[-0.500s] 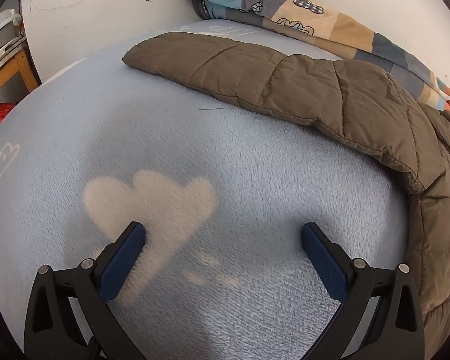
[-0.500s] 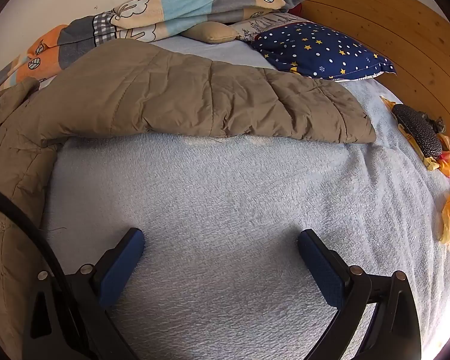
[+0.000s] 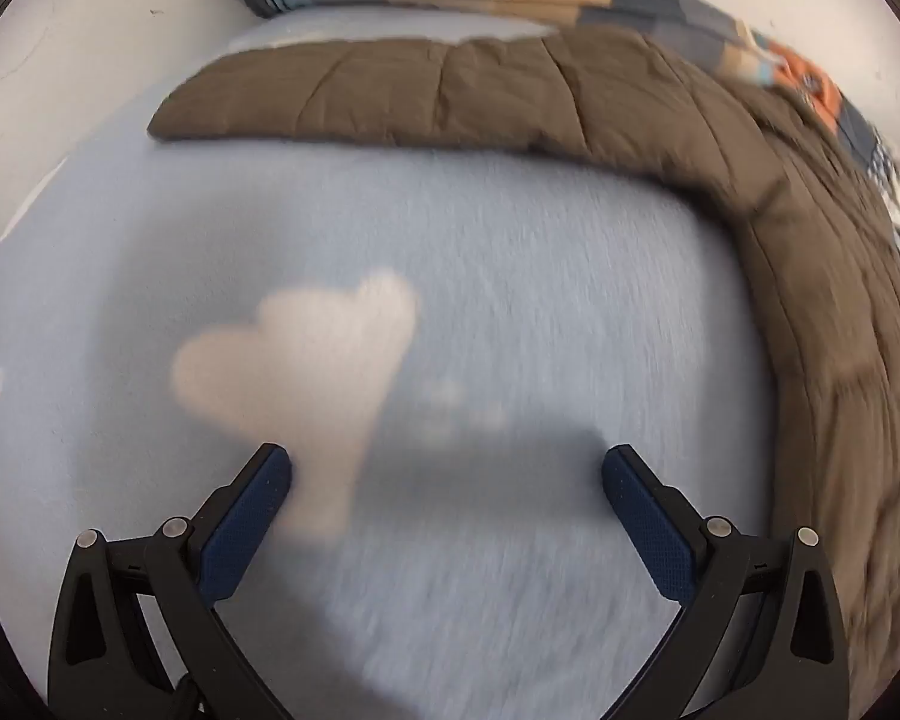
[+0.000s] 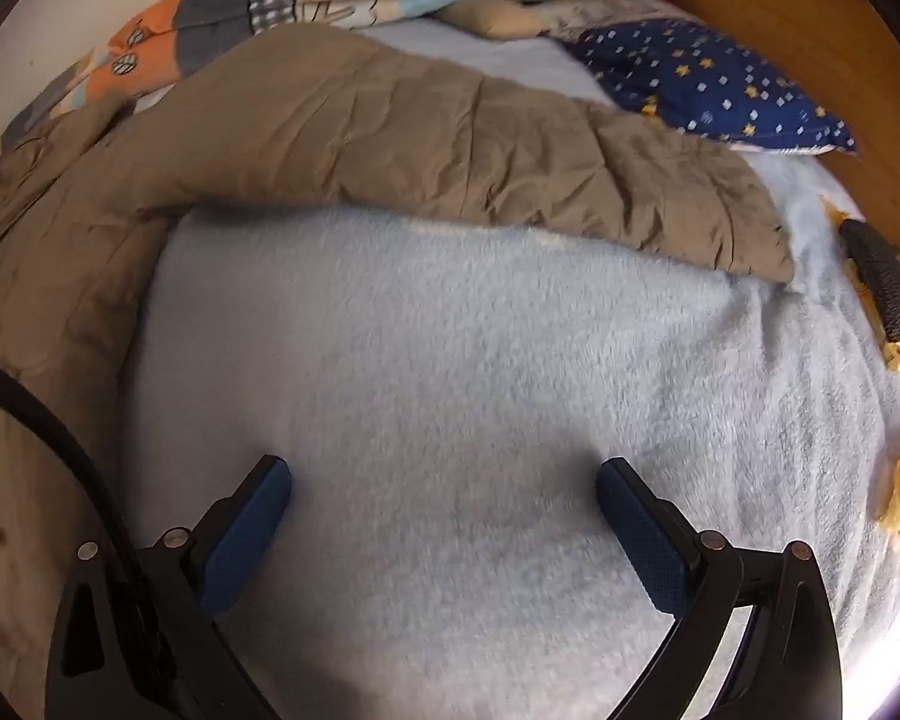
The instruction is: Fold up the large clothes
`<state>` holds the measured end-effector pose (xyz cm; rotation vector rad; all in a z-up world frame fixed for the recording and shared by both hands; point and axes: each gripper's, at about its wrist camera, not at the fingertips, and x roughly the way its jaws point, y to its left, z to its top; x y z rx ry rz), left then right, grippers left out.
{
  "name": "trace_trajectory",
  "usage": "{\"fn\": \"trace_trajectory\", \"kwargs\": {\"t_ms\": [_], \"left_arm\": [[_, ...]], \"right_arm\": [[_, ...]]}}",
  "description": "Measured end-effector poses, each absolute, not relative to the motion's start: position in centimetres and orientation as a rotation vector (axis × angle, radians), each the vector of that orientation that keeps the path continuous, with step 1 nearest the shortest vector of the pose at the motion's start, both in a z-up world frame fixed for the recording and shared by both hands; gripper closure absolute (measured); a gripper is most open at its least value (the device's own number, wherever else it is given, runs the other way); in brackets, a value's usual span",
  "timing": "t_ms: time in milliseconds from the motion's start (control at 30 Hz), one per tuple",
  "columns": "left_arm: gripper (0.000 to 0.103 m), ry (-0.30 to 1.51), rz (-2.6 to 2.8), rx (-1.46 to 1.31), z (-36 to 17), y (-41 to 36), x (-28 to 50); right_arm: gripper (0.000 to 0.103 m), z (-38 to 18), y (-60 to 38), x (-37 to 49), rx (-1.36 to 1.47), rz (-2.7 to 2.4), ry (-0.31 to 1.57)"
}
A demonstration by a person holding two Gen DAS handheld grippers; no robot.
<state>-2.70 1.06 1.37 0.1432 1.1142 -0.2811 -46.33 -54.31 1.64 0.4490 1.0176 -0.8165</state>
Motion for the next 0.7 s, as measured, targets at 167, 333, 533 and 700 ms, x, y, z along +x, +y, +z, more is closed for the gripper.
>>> {"fn": "trace_trajectory", "kwargs": {"t_ms": [167, 333, 533, 700], "left_arm": [[0.001, 1.11, -0.215, 0.108, 5.5, 1.9, -5.3], [0.001, 0.793, -0.214, 0.082, 13.9, 1.0, -12.2], [0.001, 0.582, -0.309, 0.085, 16.9, -0.2, -21.8], [0.001, 0.509, -0.442, 0.152, 17.5, -4.0, -28.4]], "right_arm": [[0.005, 3.4, -52.9, -50.7, 0.5, -0.866, 1.039], [0.009, 10.4, -49.0, -54.7, 0.342, -1.02, 0.899], [0.007, 19.7, -41.2, -61.1, 0.172, -1.234, 0.472], [0.0, 24.7, -33.3, -65.4, 0.089, -1.236, 0.075]]}}
